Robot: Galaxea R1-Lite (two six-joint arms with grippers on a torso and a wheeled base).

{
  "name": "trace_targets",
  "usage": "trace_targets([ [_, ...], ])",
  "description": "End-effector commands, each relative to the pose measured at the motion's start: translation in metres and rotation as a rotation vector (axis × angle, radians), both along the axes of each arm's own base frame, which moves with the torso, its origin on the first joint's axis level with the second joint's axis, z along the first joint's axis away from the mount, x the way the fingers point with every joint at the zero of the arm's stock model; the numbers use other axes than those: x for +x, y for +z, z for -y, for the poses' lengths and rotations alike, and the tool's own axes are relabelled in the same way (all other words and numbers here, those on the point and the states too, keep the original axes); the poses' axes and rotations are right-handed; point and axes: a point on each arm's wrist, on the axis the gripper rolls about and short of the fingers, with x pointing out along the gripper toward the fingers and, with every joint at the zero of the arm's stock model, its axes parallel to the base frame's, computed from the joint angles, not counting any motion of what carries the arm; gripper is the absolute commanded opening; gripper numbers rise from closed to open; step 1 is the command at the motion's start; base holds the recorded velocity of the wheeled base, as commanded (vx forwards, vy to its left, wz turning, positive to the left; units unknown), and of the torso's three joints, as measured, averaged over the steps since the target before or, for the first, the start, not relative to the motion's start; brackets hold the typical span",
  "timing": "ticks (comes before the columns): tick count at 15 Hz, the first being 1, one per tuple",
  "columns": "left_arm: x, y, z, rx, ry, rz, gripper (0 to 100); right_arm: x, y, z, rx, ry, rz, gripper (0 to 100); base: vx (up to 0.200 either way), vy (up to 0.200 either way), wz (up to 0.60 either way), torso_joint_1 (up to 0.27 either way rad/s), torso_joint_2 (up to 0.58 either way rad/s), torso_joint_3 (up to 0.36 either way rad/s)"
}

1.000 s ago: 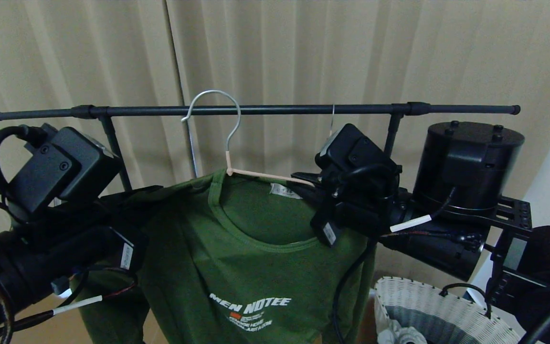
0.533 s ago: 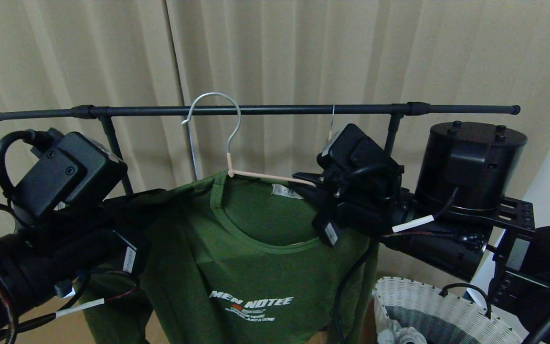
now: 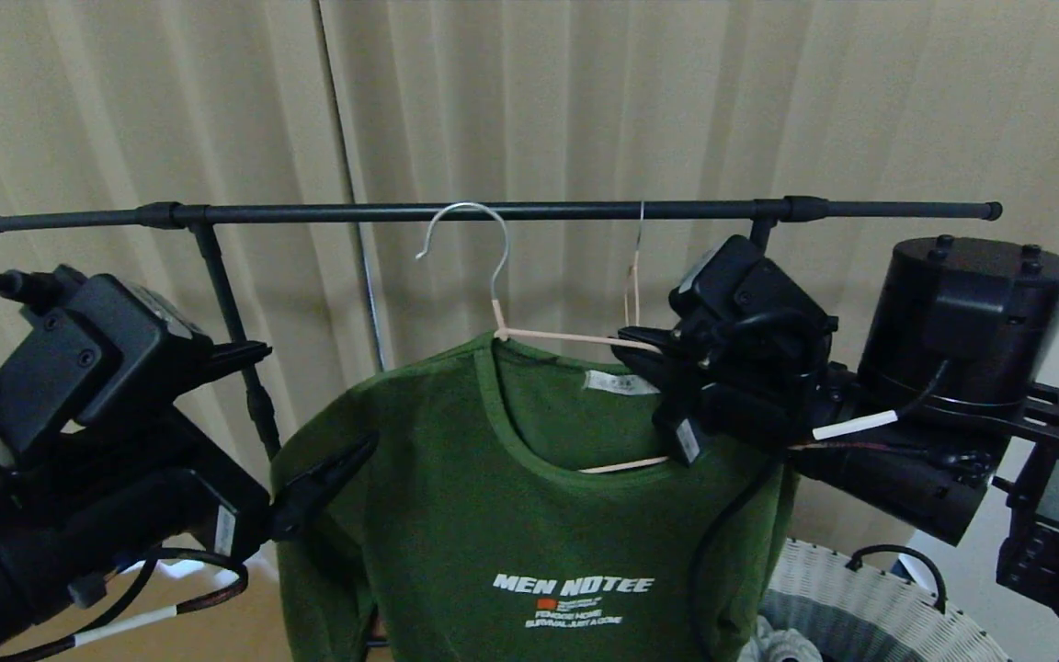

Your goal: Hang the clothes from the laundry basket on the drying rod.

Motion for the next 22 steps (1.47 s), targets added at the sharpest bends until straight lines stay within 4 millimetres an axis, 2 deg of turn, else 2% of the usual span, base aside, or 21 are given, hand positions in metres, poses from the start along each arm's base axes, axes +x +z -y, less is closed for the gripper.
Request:
trace_targets([
  [1, -0.009, -0.003, -0.01, -0.021, 0.013, -0.001, 100, -0.004, 0.012, 0.025, 0.03, -0.06, 0.033, 0, 0.0, 0.0, 0.0, 0.0, 0.0, 0.0],
  [5, -0.004, -0.013, -0.018, -0.007, 0.073, -0.037, 100, -0.012, 0.026, 0.048, 0.068, -0.101, 0.072, 0, 0.0, 0.0, 0.0, 0.0, 0.0, 0.0],
  [18, 0.02, -0.02, -0.018, 0.018, 0.138, -0.09, 100, -0.03, 0.046, 0.058, 0.152, -0.027, 0.109, 0, 0.0, 0.0, 0.0, 0.0, 0.0, 0.0],
  [19, 0.02, -0.021, -0.019, 0.021, 0.141, -0.091, 0, -0.031, 0.045, 0.058, 0.152, -0.027, 0.109, 0, 0.0, 0.0, 0.0, 0.0, 0.0, 0.0],
  [22, 0.02, -0.021, -0.019, 0.02, 0.143, -0.09, 0, -0.031, 0.045, 0.058, 0.153, -0.029, 0.106, 0, 0.0, 0.0, 0.0, 0.0, 0.0, 0.0],
])
